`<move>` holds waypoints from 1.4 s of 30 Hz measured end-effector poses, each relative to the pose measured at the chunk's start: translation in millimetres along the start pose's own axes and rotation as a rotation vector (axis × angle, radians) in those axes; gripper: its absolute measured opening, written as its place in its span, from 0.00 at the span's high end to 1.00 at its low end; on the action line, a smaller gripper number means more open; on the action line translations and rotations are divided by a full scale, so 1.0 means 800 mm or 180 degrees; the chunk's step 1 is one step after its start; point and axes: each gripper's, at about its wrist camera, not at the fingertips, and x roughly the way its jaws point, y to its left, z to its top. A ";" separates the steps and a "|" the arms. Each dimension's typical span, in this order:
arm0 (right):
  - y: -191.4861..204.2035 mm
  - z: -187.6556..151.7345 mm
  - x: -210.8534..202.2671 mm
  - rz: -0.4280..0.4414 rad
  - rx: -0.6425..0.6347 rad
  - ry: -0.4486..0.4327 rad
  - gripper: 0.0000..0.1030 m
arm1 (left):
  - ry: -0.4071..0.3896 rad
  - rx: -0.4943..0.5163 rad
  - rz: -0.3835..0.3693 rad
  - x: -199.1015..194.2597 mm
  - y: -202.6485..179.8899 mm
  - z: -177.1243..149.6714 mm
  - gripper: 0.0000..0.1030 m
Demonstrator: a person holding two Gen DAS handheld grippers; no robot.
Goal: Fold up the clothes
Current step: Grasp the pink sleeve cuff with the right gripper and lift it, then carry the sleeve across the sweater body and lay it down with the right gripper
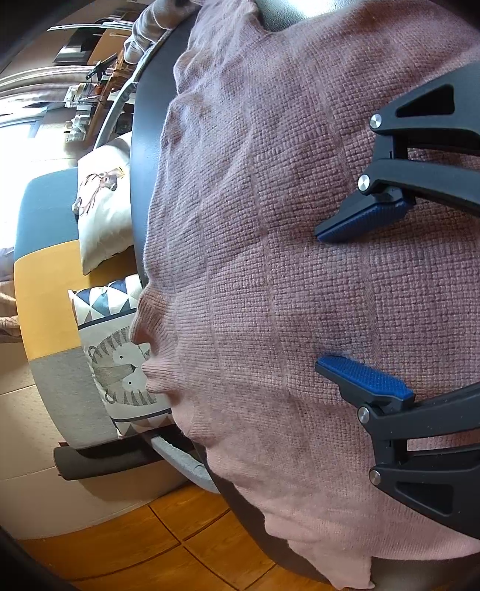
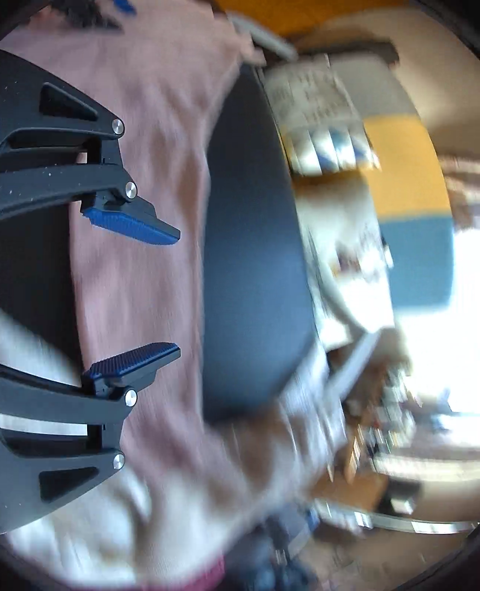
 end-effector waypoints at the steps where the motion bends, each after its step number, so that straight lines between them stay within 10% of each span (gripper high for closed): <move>1: -0.024 0.006 -0.002 -0.0180 0.0018 -0.0034 0.43 | 0.0001 -0.0006 -0.0006 0.000 0.001 0.000 0.36; 14: -0.145 -0.004 0.044 -0.0484 0.0539 0.0349 0.43 | -0.0007 -0.0020 -0.0020 0.000 0.003 0.000 0.36; 18: -0.132 -0.006 0.049 -0.0471 0.0388 0.0385 0.84 | -0.0007 -0.0029 -0.0034 0.001 0.002 0.000 0.36; 23: -0.117 -0.009 0.047 -0.0377 0.0430 0.0414 0.92 | -0.0009 -0.0041 -0.0046 0.000 0.003 -0.001 0.36; 32: 0.013 0.020 -0.045 0.0788 0.0405 -0.0113 0.92 | 0.0117 -0.0068 -0.0177 -0.001 0.006 0.014 0.37; 42: 0.204 -0.026 -0.039 0.1967 0.0184 0.0162 0.92 | 0.0028 -0.0853 -0.1495 -0.040 0.034 0.087 0.36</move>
